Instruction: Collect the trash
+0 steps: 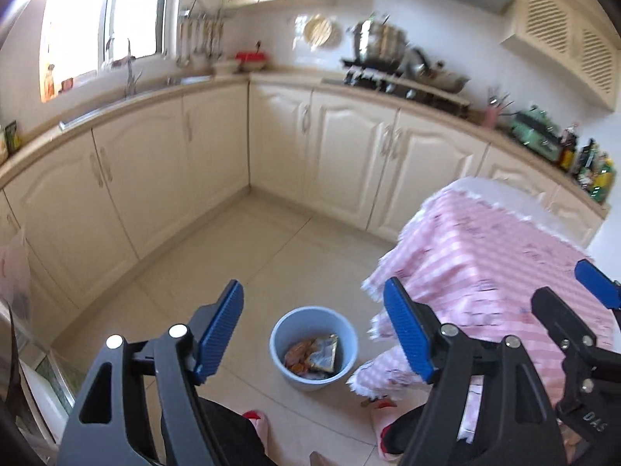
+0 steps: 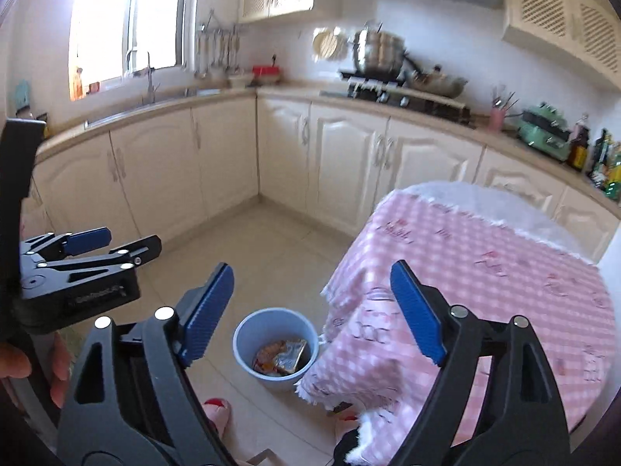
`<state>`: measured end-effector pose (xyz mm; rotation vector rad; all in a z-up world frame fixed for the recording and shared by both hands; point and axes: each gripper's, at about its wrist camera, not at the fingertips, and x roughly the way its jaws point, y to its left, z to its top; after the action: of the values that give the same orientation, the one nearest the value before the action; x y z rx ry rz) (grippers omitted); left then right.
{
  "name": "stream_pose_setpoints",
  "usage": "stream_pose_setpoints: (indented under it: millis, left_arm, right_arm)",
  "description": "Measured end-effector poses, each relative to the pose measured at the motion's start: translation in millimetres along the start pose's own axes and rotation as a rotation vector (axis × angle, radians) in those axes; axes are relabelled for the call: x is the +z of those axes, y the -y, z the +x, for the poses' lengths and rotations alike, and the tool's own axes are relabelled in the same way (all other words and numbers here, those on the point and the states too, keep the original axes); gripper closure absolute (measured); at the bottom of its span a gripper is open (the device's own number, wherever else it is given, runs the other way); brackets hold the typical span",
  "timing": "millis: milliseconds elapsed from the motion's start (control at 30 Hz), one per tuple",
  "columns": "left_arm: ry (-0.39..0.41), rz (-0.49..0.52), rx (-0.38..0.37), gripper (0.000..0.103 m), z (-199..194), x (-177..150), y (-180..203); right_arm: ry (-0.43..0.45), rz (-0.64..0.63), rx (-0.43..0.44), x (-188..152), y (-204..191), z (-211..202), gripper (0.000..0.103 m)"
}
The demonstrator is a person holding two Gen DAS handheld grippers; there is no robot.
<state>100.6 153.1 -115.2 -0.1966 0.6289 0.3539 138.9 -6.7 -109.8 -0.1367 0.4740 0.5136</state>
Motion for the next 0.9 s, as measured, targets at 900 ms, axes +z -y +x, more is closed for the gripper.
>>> stream_pose_setpoints:
  millis: [900]
  left_arm:
    - [0.379, 0.114, -0.128, 0.015, -190, -15, 80]
  right_arm:
    - [0.288, 0.010, -0.124, 8, 27, -173, 0.012]
